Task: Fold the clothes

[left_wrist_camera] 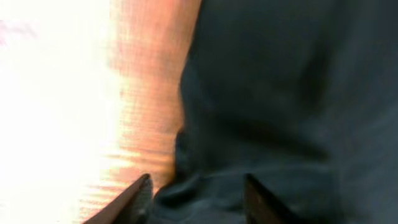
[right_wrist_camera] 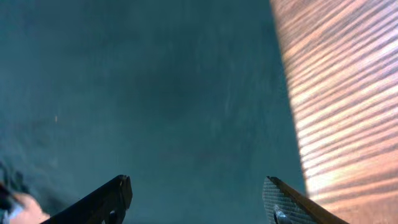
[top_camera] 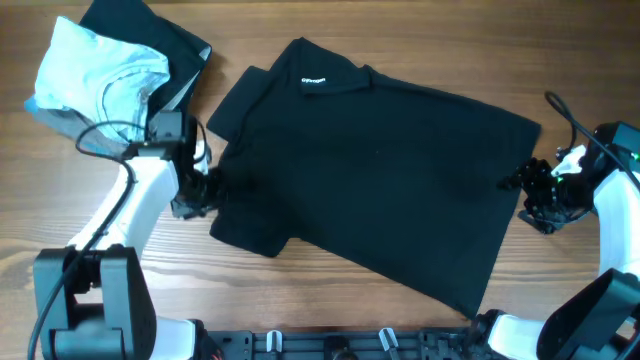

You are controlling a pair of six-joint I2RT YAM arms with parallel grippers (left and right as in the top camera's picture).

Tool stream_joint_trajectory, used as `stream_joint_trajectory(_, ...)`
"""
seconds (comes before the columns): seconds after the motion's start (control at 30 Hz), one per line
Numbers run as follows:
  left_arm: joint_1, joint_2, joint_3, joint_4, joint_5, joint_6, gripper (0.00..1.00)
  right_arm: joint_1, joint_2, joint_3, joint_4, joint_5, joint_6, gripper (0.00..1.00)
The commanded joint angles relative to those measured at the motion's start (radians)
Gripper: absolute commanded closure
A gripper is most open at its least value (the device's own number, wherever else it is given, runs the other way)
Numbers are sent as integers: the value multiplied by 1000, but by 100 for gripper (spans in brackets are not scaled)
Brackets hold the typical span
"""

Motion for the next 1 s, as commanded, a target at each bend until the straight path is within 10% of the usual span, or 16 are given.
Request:
stream_joint_trajectory(0.0, 5, -4, -80, 33, 52, -1, 54, -1, -13, -32, -6, -31, -56, 27)
stream_joint_trajectory(0.13, 5, -4, -162, 120, 55, -1, 56, -1, -13, -77, 0, -31, -57, 27)
stream_joint_trajectory(0.27, 6, -5, -181, 141, 88, -2, 96, -1, -13, -143, 8, -28, -61, 27)
stream_joint_trajectory(0.77, 6, -8, -106, 100, 208, -47, 96, 63, -13, -307, 127, 32, 109, 31)
stream_joint_trajectory(0.97, 6, -8, -106, 83, 197, -47, 96, 50, -27, -222, 296, -103, 82, 62)
